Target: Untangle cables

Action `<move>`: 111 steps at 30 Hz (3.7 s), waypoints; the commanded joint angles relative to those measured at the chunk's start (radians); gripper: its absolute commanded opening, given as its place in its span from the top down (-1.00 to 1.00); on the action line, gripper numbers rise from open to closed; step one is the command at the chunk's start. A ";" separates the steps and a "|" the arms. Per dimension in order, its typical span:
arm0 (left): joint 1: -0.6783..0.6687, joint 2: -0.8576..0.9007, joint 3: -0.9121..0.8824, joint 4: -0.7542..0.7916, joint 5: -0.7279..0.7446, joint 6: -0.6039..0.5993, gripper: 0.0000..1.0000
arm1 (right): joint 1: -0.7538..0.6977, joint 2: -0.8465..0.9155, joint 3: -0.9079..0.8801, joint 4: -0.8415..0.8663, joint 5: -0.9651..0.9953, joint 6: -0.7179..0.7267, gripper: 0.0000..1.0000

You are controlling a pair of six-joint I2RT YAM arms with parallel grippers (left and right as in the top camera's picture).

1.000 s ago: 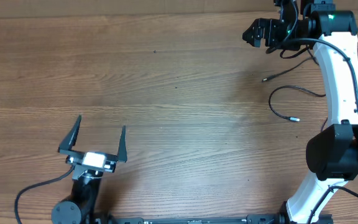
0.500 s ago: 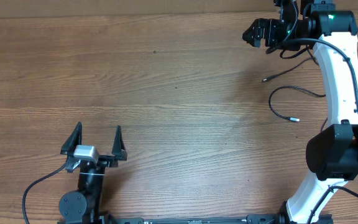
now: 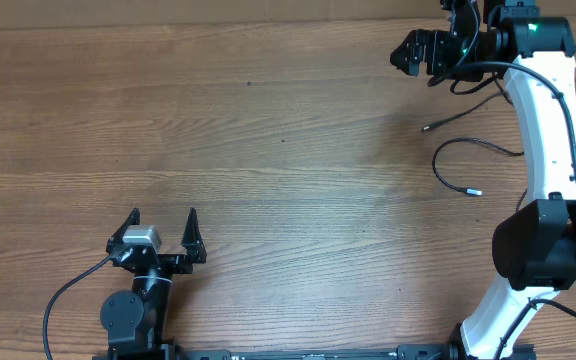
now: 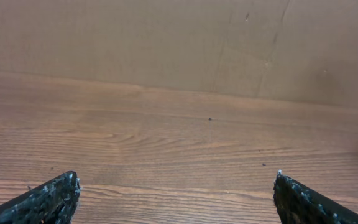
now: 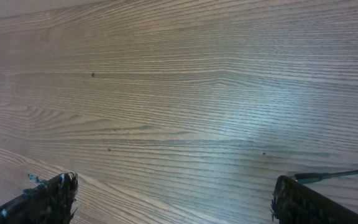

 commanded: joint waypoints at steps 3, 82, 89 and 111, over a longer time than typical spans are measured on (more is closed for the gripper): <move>-0.004 -0.010 -0.004 -0.004 -0.013 -0.017 -1.00 | -0.001 -0.029 0.021 0.005 0.002 -0.007 -1.00; -0.004 -0.009 -0.004 -0.004 -0.013 -0.017 -0.99 | -0.051 -0.242 0.021 -0.371 -0.002 -0.007 -1.00; -0.004 -0.009 -0.004 -0.004 -0.013 -0.017 -0.99 | -0.050 -0.355 -0.010 -0.304 0.060 -0.008 -1.00; -0.004 -0.009 -0.004 -0.004 -0.013 -0.017 -1.00 | 0.153 -1.047 -1.409 1.266 0.055 0.031 -1.00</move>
